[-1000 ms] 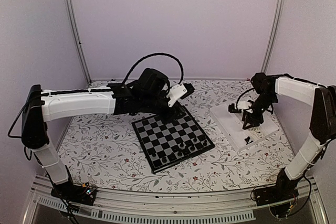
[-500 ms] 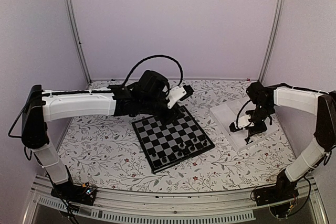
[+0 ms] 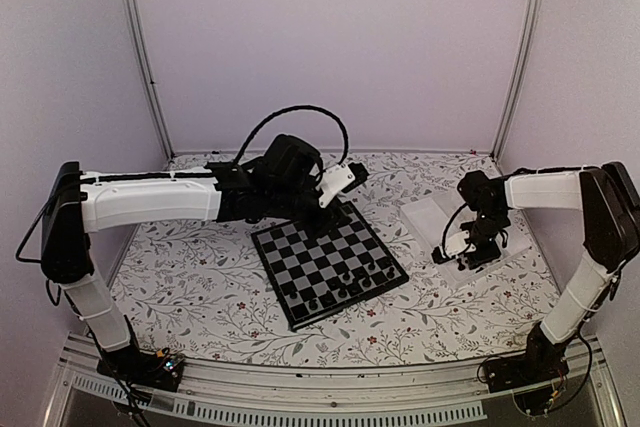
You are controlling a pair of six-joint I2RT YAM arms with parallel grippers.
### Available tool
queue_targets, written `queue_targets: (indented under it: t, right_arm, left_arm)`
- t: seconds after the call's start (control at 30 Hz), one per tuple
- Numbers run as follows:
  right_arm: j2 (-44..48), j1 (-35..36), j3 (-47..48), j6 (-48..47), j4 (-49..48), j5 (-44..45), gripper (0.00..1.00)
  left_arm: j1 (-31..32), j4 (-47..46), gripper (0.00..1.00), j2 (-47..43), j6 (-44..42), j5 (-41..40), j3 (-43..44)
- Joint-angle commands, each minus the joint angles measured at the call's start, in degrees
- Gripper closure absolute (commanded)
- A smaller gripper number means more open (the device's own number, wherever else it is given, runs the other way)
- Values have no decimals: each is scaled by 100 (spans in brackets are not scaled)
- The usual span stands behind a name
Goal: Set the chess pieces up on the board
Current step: Pick up the chess piece from the storage box, then place the chess piece on the chessboard.
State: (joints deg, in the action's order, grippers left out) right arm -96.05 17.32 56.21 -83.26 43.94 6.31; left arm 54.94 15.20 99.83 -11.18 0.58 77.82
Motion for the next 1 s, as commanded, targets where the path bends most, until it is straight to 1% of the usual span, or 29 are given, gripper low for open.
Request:
queue_targets:
  t: [0.0, 0.17, 0.4, 0.53, 0.6, 0.67, 0.83, 0.97]
  right_arm:
    - [-209, 34, -126, 56, -212, 236, 64]
    - [-356, 32, 66, 271, -47, 108, 76]
    - [-488, 34, 327, 539, 171, -146, 88]
    - [-504, 31, 752, 766, 484, -554, 90]
    - [-464, 23, 1026, 917, 713, -977, 90]
    - [-429, 9, 1231, 1025, 858, -1212, 90]
    - [-355, -95, 1467, 1246, 1089, -1742, 91]
    - [-351, -274, 1701, 1431, 1284, -2414, 91]
  left_arm:
    - [-71, -86, 60, 81, -93, -40, -48]
    - [-71, -50, 60, 138, -111, -40, -35]
    - [-71, -17, 60, 186, -118, -40, -13]
    - [-66, -9, 60, 202, -110, -40, -14]
    - [-60, -6, 60, 203, -105, -38, -13]
    - [-60, -4, 60, 219, -103, -36, -8]
    - [-61, -11, 60, 216, -53, 52, 5]
    - [-53, -81, 60, 238, 67, 285, 14]
